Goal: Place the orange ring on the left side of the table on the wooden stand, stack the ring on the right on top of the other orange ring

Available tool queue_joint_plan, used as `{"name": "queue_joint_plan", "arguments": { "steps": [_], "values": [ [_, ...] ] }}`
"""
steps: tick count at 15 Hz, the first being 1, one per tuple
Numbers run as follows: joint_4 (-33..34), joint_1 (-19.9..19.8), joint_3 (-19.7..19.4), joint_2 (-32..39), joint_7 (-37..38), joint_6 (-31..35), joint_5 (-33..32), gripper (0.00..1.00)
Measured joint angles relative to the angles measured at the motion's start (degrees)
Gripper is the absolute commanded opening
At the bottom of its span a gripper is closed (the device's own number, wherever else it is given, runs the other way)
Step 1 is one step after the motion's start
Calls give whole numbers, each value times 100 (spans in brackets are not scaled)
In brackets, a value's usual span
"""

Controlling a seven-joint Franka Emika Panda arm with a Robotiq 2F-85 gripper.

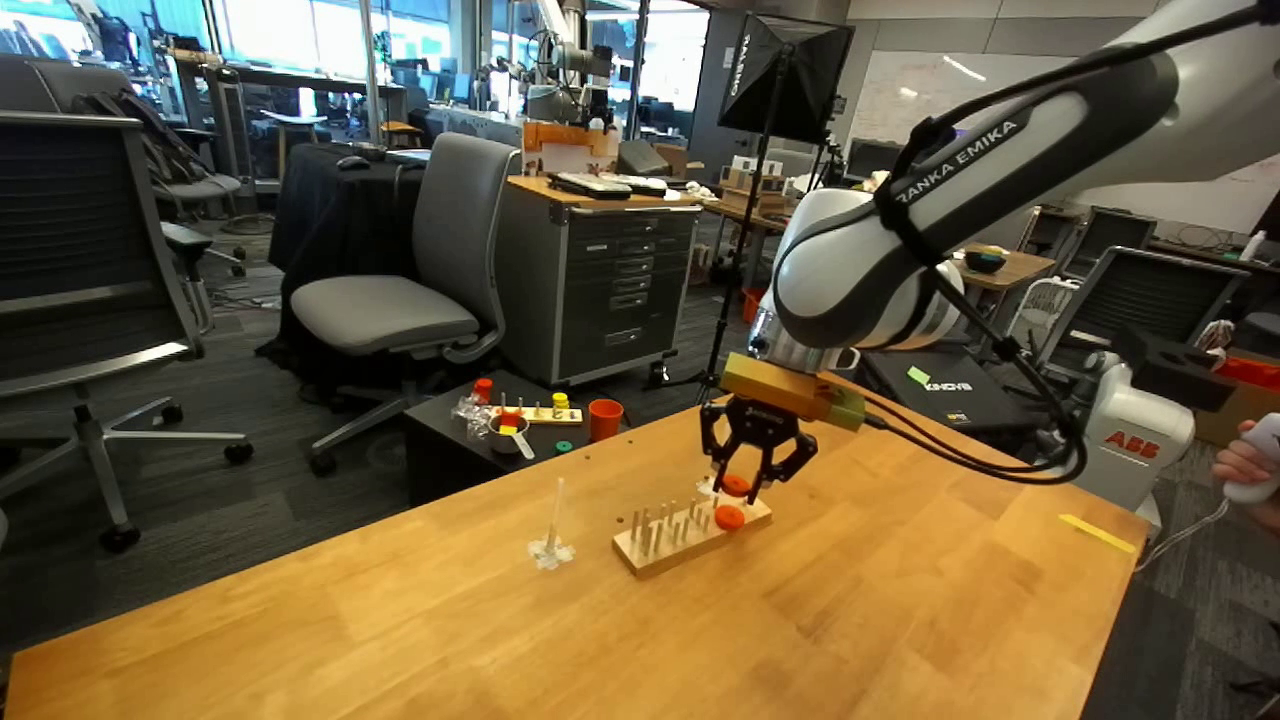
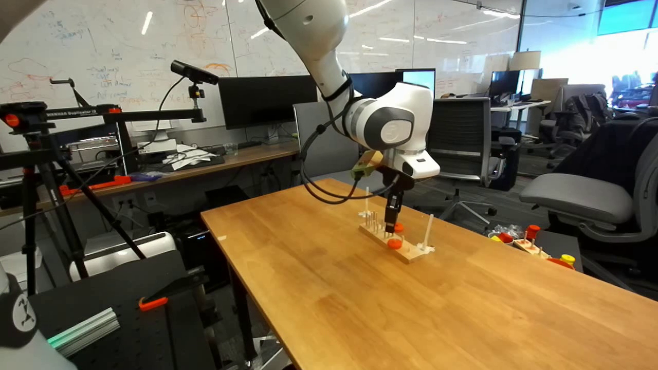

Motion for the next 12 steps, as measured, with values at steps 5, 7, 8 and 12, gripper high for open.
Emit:
{"name": "queue_joint_plan", "arguments": {
  "steps": [5, 7, 8, 12],
  "values": [
    [-21, 0, 1, 12, 0, -85, 0, 16],
    [-22, -1, 1, 33, 0, -113, 0, 16],
    [-22, -2, 0, 47, 0, -118, 0, 16],
    [-19, -19, 0, 125, 0, -121, 0, 16]
  ]
}}
